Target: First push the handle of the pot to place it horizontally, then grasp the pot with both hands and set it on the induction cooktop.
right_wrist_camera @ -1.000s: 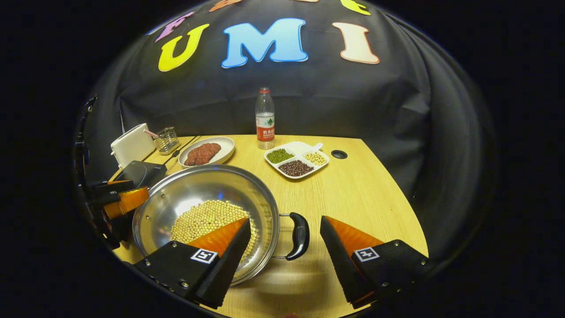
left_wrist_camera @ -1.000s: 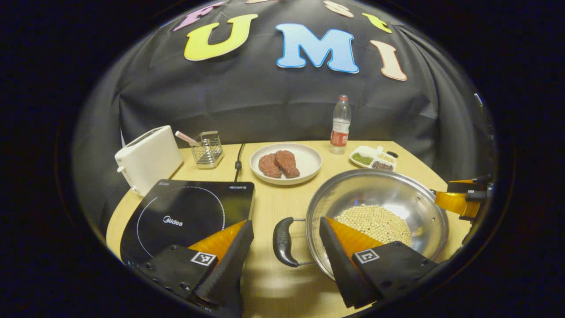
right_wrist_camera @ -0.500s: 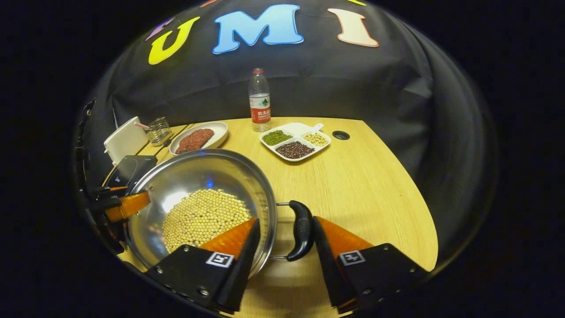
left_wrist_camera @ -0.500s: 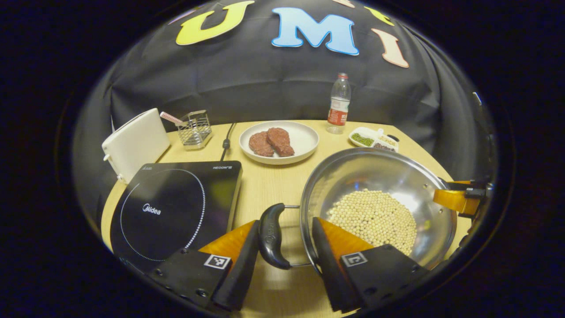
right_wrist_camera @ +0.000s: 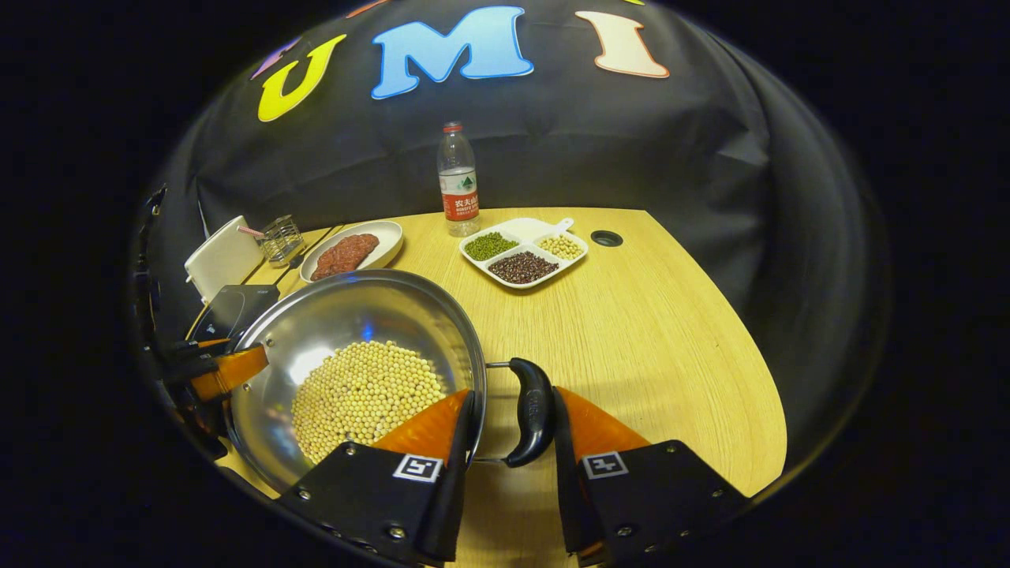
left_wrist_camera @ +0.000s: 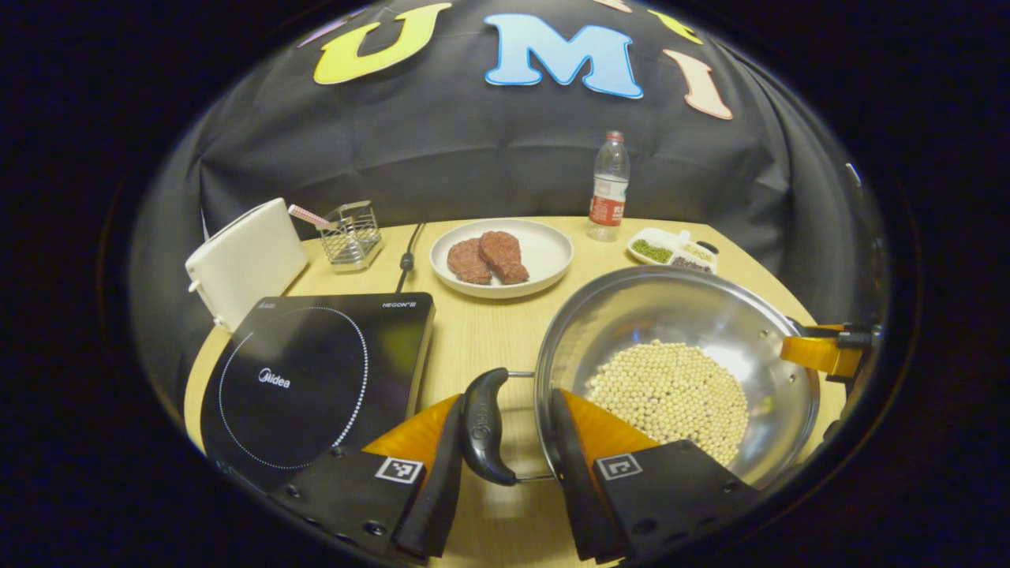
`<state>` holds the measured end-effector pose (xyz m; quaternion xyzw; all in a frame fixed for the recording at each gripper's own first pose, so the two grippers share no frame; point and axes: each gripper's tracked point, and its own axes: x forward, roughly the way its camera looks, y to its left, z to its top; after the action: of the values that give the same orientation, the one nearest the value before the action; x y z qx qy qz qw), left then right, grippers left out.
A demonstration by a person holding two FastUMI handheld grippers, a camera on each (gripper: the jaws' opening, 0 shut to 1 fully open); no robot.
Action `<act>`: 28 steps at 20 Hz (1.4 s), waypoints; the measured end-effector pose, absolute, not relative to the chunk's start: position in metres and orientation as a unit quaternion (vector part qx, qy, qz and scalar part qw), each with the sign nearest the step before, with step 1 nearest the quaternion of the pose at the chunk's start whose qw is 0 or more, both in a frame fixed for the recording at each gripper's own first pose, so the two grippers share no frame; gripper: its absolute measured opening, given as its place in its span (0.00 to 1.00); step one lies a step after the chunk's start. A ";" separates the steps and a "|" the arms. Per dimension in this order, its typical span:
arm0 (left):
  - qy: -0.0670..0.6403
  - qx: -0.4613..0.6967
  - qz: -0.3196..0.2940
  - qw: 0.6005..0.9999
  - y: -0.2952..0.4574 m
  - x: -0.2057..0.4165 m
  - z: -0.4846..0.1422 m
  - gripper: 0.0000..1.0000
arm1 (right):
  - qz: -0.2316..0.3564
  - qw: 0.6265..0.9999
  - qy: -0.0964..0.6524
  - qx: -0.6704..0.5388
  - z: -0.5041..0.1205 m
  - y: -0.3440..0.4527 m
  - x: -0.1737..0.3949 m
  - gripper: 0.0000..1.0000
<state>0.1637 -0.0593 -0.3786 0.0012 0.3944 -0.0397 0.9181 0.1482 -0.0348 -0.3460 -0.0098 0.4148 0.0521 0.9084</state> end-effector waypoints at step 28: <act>0.335 -0.023 -0.049 0.941 0.049 0.160 -0.299 0.61 | 0.033 0.927 0.373 -0.005 -0.260 0.065 0.126 0.49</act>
<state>0.1599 0.0485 -0.2991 -0.0226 0.3345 -0.0495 0.9408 0.1256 0.0653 -0.2602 -0.0049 0.3726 0.0326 0.9274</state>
